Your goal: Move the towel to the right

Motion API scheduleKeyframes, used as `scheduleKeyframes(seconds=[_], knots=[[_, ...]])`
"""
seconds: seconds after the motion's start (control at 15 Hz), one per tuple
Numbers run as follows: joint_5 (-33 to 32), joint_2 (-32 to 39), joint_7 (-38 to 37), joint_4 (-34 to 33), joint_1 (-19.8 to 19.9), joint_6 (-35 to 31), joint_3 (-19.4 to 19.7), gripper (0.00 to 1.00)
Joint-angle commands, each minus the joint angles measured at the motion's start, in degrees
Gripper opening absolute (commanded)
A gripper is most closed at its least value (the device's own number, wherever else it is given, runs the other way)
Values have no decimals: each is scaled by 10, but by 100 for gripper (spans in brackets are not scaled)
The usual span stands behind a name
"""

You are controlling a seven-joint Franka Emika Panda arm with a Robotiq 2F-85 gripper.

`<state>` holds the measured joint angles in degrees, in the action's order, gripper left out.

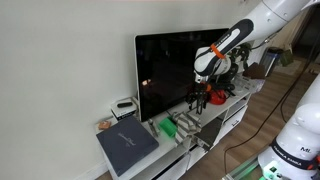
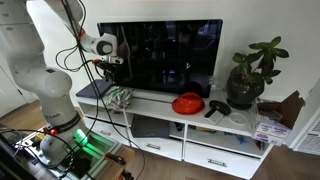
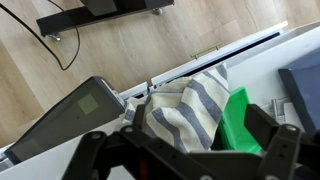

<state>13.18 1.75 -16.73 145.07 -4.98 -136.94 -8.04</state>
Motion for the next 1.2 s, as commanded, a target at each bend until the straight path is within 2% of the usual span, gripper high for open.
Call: scheduleKeyframes(seconds=[0.0, 0.47, 1.13], knots=[[20, 43, 40, 1, -2, -40, 9, 100], [-12, 139, 36, -47, -15, -69, 9, 100], [-72, 215, 26, -110, -41, -107, 26, 100]])
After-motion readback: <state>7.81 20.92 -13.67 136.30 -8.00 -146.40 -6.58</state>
